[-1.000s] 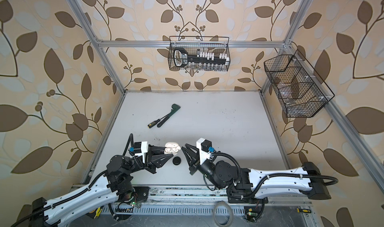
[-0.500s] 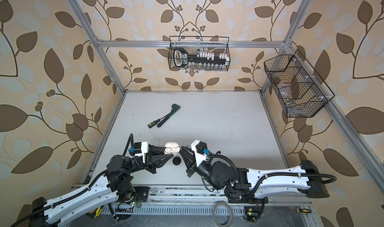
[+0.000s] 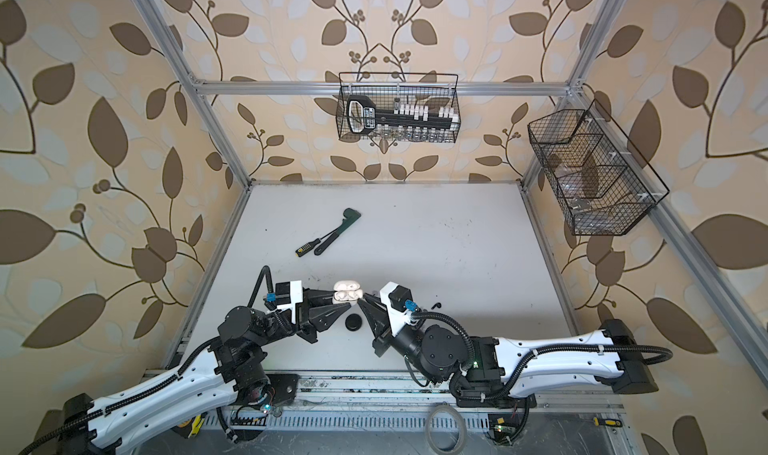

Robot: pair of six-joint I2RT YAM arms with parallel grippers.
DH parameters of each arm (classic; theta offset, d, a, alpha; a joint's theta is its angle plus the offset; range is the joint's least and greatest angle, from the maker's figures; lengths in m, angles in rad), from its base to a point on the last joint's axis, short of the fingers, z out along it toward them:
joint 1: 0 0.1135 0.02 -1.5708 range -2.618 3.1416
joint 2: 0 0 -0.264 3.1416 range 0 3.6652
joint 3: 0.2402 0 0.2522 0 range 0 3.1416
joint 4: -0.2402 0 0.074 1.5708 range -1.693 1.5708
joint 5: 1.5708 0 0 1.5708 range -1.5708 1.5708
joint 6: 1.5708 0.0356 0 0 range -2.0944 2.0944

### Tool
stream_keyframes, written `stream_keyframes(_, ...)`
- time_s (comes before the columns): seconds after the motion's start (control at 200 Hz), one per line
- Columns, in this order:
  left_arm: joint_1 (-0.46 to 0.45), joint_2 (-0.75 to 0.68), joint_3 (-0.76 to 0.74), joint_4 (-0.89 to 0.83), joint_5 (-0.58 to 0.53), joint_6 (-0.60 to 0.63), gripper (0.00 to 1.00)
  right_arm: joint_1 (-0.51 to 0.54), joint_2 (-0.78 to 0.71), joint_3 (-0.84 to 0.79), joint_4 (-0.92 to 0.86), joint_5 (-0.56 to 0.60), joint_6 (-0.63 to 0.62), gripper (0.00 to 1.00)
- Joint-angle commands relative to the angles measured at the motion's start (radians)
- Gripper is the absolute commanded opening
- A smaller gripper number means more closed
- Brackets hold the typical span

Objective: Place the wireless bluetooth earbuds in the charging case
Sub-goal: 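Push the held earbud deeper into the slot with the right gripper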

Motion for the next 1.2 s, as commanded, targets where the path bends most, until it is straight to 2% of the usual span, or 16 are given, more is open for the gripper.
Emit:
stream_keyframes(0.0,-0.001,0.007,0.022,-0.034,-0.007,0.032,0.00,0.008,0.001,0.052,0.005,0.001,-0.033,0.17)
stream_keyframes(0.23,-0.001,0.000,0.021,-0.047,-0.017,0.043,0.00,0.010,0.007,0.064,-0.004,-0.030,-0.040,0.17)
stream_keyframes(0.305,-0.001,-0.002,0.021,-0.046,-0.019,0.043,0.00,0.009,0.007,0.070,-0.016,-0.039,-0.038,0.22)
stream_keyframes(0.38,-0.001,-0.004,0.022,-0.048,-0.019,0.044,0.00,0.011,-0.016,0.068,-0.032,-0.038,-0.026,0.23)
stream_keyframes(0.545,-0.001,-0.034,0.020,-0.055,-0.010,0.039,0.00,0.007,-0.102,0.022,-0.078,0.068,0.035,0.17)
stream_keyframes(0.635,-0.001,-0.055,0.020,-0.062,-0.005,0.037,0.00,-0.018,-0.126,-0.005,-0.112,0.089,0.084,0.15)
stream_keyframes(0.78,-0.001,-0.064,0.019,-0.063,0.001,0.034,0.00,-0.074,-0.121,-0.028,-0.144,0.032,0.151,0.13)
stream_keyframes(1.195,-0.001,-0.049,0.014,-0.045,0.004,0.030,0.00,-0.061,-0.028,0.020,-0.085,-0.057,0.112,0.11)
